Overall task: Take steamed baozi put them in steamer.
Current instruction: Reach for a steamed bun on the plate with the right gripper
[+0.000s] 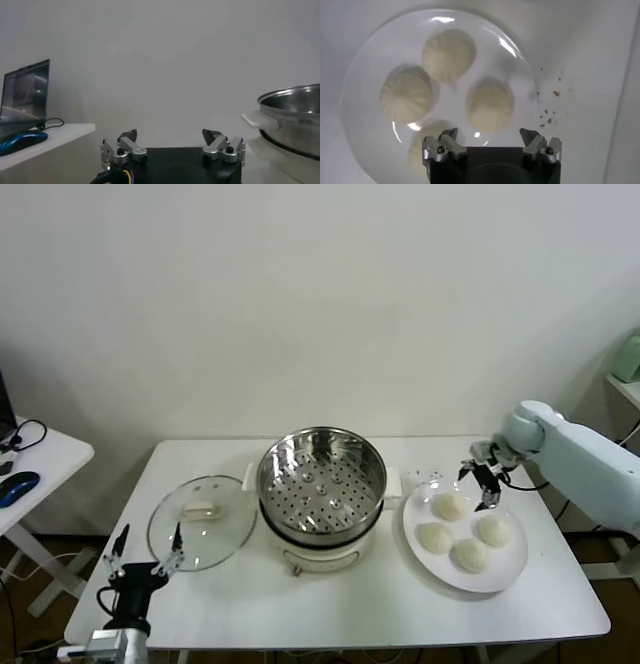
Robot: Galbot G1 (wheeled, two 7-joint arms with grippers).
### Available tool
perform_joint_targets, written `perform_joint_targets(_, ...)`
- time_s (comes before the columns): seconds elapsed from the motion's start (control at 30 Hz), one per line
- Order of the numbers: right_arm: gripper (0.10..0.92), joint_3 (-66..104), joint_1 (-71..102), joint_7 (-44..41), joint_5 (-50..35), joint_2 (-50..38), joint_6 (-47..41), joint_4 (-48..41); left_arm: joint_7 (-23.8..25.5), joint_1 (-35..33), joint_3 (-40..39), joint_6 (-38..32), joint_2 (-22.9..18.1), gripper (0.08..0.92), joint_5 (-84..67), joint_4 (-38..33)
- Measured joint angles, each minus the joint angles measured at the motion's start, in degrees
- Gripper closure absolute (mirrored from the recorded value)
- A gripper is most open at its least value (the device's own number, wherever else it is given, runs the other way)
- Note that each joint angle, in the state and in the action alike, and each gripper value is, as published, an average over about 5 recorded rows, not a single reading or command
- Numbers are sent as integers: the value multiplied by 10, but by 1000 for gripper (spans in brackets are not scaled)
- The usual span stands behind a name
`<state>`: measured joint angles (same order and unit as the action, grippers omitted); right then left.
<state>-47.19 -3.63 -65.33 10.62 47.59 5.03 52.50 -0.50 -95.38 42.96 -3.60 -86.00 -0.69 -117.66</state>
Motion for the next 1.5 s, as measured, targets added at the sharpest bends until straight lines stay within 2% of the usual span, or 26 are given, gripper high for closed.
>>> perform_joint_targets(0.9, 206, 25, 28, 7, 36, 60, 11, -64, -6, 0, 7, 2, -5, 177, -1, 7)
perform_joint_targets(1.03, 242, 26, 30, 7, 38, 60, 12, -65, -7, 0, 7, 3, -5, 177, -1, 7)
perform_joint_targets(1.27, 357, 32, 33, 6, 40, 61, 12, -68, -9, 0, 7, 4, -6, 177, -1, 8)
perform_joint_targets(1.5, 372, 38, 33, 6, 40, 61, 14, -66, -10, -1, 7, 4, -6, 177, -1, 9)
